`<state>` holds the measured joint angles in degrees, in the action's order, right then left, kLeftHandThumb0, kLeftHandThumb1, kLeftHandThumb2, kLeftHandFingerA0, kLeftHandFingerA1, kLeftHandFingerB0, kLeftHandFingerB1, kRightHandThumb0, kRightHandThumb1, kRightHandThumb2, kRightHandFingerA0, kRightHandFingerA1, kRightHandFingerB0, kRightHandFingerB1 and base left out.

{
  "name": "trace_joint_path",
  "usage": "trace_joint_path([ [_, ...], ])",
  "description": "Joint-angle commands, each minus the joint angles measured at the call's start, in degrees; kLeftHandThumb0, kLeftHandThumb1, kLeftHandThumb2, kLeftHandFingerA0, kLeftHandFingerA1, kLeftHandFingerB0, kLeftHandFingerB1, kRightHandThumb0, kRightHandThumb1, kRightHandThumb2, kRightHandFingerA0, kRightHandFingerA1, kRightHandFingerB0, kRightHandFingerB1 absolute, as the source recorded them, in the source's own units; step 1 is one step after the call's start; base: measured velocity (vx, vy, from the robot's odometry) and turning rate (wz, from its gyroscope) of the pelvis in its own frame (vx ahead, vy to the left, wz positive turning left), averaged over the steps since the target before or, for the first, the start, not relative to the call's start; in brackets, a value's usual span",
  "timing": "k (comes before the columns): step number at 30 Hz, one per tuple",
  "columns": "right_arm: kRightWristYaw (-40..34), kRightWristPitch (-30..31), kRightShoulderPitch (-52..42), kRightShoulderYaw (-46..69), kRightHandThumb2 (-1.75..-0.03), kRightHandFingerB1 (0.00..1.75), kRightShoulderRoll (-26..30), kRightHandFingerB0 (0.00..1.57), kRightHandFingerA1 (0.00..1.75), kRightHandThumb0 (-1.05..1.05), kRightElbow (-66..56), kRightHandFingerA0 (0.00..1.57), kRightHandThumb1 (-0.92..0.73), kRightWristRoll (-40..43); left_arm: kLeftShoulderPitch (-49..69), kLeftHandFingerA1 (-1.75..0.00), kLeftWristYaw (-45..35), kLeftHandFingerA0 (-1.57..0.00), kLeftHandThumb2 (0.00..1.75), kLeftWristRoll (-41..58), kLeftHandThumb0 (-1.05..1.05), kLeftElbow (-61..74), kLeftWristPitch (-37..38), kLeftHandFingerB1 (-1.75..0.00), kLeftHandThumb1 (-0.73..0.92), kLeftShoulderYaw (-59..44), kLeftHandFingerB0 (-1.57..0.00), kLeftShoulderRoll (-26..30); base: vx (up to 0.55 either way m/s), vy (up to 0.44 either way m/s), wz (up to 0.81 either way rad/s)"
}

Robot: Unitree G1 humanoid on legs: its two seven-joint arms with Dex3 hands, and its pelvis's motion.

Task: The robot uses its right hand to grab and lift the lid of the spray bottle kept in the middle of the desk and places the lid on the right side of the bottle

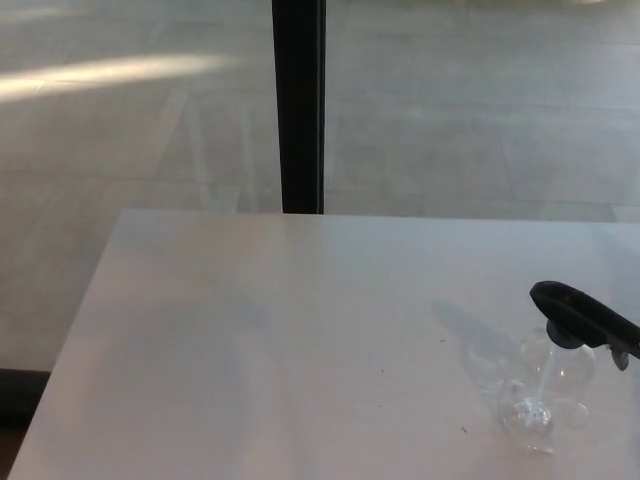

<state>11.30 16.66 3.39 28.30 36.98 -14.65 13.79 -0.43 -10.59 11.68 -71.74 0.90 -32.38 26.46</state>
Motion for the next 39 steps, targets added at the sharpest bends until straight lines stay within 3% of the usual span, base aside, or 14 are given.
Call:
trace_joint_path([
  [1, 9.2, 7.1, 3.3, -13.0, -0.62, 0.21, 9.2, 0.09, 0.41, -0.71, -13.6, 0.11, -0.69, -2.6, 0.5, -0.66, -0.9, -0.62, 0.58, 1.5, -0.57, -0.2, -1.5, -0.52, 0.58, 0.0, -0.49, 1.4, 0.00, 0.000, 0.00],
  [7, 9.7, 4.6, 2.5, -19.1, -0.66, 0.24, 10.0, 0.12, 0.40, -0.78, -13.5, 0.13, -0.84, -4.5, 0.3, -0.68, -0.6, -0.64, 0.58, 1.9, -0.57, -0.6, -1.5, -0.53, 0.57, 0.0, -0.49, 1.4, 0.00, 0.000, 0.00],
  [9, 9.4, 3.5, 2.9, -20.9, -1.09, 0.48, 9.5, 0.00, 0.52, -0.37, -12.2, 0.04, -0.49, -5.7, 0.2, -0.66, 0.0, -0.63, 0.57, 1.8, -0.55, -0.5, -1.6, -0.52, 0.58, 0.2, -0.50, 1.3, 0.00, 0.000, 0.00],
  [11, 9.8, 2.4, 3.0, -22.3, -1.12, 0.35, 9.9, 0.09, 0.46, -0.89, -11.4, 0.03, -0.76, -7.3, 0.3, -0.66, 0.1, -0.63, 0.58, 1.7, -0.55, -0.5, -1.6, -0.53, 0.58, 0.4, -0.50, 1.3, 0.00, 0.000, 0.00],
  [14, 11.1, 1.0, 4.3, -25.2, -1.11, 0.33, 10.8, 0.02, 0.49, -0.76, -9.4, 0.08, -0.71, -10.2, 0.5, -0.65, -0.4, -0.61, 0.58, 2.0, -0.55, -0.5, -1.2, -0.53, 0.58, 0.4, -0.50, 1.2, 0.00, 0.000, 0.00],
  [15, 11.5, 0.7, 4.7, -25.7, -0.69, 0.23, 11.0, 0.11, 0.37, -0.80, -9.0, 0.13, -0.92, -10.5, 0.6, -0.66, -0.6, -0.61, 0.58, 2.1, -0.55, -0.4, -1.2, -0.53, 0.58, 0.4, -0.50, 1.2, 0.00, 0.000, 0.00],
  [19, 12.1, -0.6, 6.2, -27.0, -0.69, 0.23, 10.3, 0.12, 0.37, -0.83, -7.5, 0.13, -0.91, -11.4, 0.4, -0.65, -0.6, -0.61, 0.58, 1.8, -0.57, -0.7, -1.0, -0.52, 0.57, 0.7, -0.50, 1.2, 0.00, 0.000, 0.00],
  [20, 12.2, -0.6, 6.2, -27.2, -1.09, 0.35, 10.0, 0.07, 0.47, -0.76, -7.7, 0.02, -0.68, -11.6, 0.6, -0.65, -0.6, -0.62, 0.57, 1.9, -0.58, -0.7, -0.9, -0.52, 0.57, 0.6, -0.51, 1.3, 0.00, 0.000, 0.00],
  [23, 12.5, -0.6, 7.5, -29.0, -1.07, 0.34, 10.4, 0.11, 0.47, -0.80, -7.3, 0.02, -0.69, -14.2, 0.3, -0.66, -0.5, -0.62, 0.58, 2.2, -0.56, -0.8, -1.4, -0.51, 0.58, 0.4, -0.49, 1.3, 0.00, 0.000, 0.00],
  [24, 12.6, -0.5, 8.2, -29.7, -0.67, 0.26, 10.3, 0.13, 0.39, -0.84, -6.7, 0.11, -0.88, -15.0, 0.2, -0.64, -0.3, -0.63, 0.57, 2.4, -0.56, -0.9, -1.6, -0.51, 0.57, 0.2, -0.50, 1.3, 0.00, 0.000, 0.00],
  [25, 12.7, -0.4, 8.4, -30.1, -1.03, 0.29, 10.5, 0.09, 0.47, -0.86, -6.7, 0.08, -0.70, -15.7, 0.3, -0.64, -0.5, -0.62, 0.58, 2.1, -0.58, -0.9, -1.4, -0.51, 0.58, 0.5, -0.50, 1.4, 0.00, 0.000, 0.00],
  [32, 13.8, 0.2, 10.5, -32.3, -0.99, 0.31, 9.9, 0.10, 0.47, -0.82, -6.8, 0.06, -0.63, -18.2, 0.7, -0.65, -1.5, -0.63, 0.58, 2.2, -0.61, -0.7, -0.6, -0.51, 0.57, 0.9, -0.50, 1.2, 0.00, 0.000, 0.00],
  [33, 14.3, 1.0, 10.8, -32.9, -0.65, 0.24, 9.7, 0.14, 0.40, -0.85, -7.5, 0.09, -0.78, -18.3, 0.8, -0.65, -1.8, -0.65, 0.58, 2.3, -0.60, -0.6, -0.4, -0.51, 0.58, 0.9, -0.52, 1.3, 0.00, 0.000, 0.00],
  [39, 17.7, 7.4, 11.3, -36.2, -0.97, 0.27, 13.2, 0.13, 0.32, -0.87, -12.3, 0.00, -0.56, -23.2, 1.0, -0.71, -2.3, -0.61, 0.87, 2.8, -0.63, -0.2, -0.2, -0.60, 0.46, 1.3, -0.46, 1.3, 0.00, 0.000, 0.00],
])
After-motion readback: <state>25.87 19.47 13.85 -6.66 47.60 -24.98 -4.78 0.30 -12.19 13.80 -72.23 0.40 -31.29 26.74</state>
